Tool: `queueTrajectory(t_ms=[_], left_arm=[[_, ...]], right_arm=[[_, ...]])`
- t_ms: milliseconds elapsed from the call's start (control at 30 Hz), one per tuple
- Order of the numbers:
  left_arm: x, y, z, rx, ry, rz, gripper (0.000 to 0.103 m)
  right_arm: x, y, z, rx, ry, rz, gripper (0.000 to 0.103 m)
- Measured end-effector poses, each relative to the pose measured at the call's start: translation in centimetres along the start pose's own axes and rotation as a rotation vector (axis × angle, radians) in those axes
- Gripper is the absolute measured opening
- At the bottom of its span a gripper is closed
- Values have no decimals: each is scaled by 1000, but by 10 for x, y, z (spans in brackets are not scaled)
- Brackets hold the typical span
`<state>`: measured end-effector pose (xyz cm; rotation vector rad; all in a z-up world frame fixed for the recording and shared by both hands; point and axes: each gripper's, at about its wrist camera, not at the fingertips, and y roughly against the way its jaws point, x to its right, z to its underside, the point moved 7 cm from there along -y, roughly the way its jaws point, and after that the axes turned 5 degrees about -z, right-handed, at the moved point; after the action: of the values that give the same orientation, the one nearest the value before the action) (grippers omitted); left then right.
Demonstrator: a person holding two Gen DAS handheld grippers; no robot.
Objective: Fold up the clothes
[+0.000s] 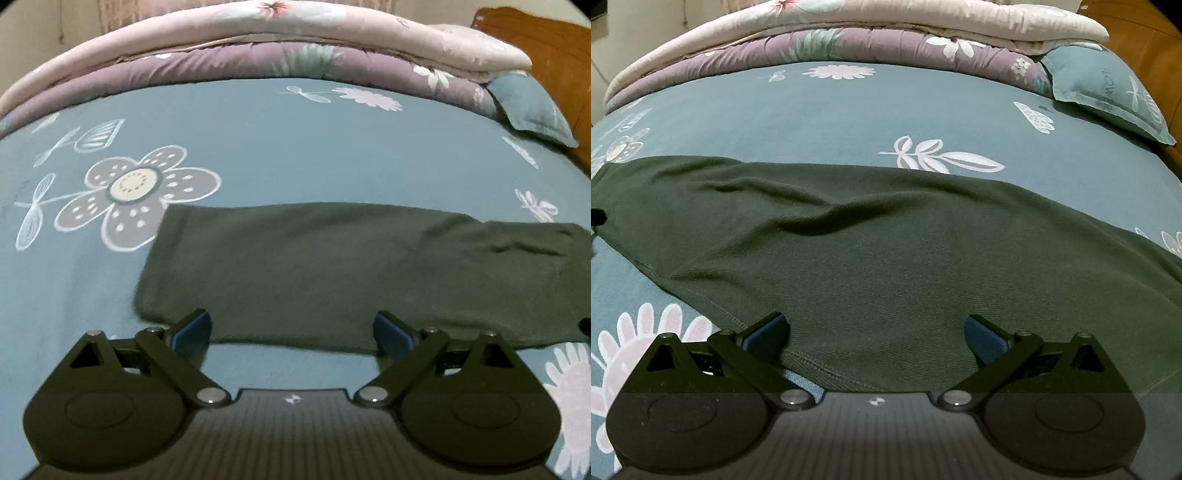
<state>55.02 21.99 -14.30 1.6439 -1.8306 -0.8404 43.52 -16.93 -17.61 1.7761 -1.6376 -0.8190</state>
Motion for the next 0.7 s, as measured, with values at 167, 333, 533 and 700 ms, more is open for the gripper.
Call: queueTrajectory(t_ms=[167, 333, 533, 700], left_arm=[[-2, 3, -20, 61, 12, 32, 95], [-12, -22, -21, -4, 54, -21, 95], [-17, -6, -21, 14, 21, -80, 95], [23, -7, -48, 90, -40, 60, 96]], right_arm=[[-1, -1, -1, 0, -5, 9, 103], [-1, -1, -1, -6, -4, 7, 103], [-1, 0, 1, 9, -3, 5, 103], [-1, 1, -1, -3, -7, 5, 103]])
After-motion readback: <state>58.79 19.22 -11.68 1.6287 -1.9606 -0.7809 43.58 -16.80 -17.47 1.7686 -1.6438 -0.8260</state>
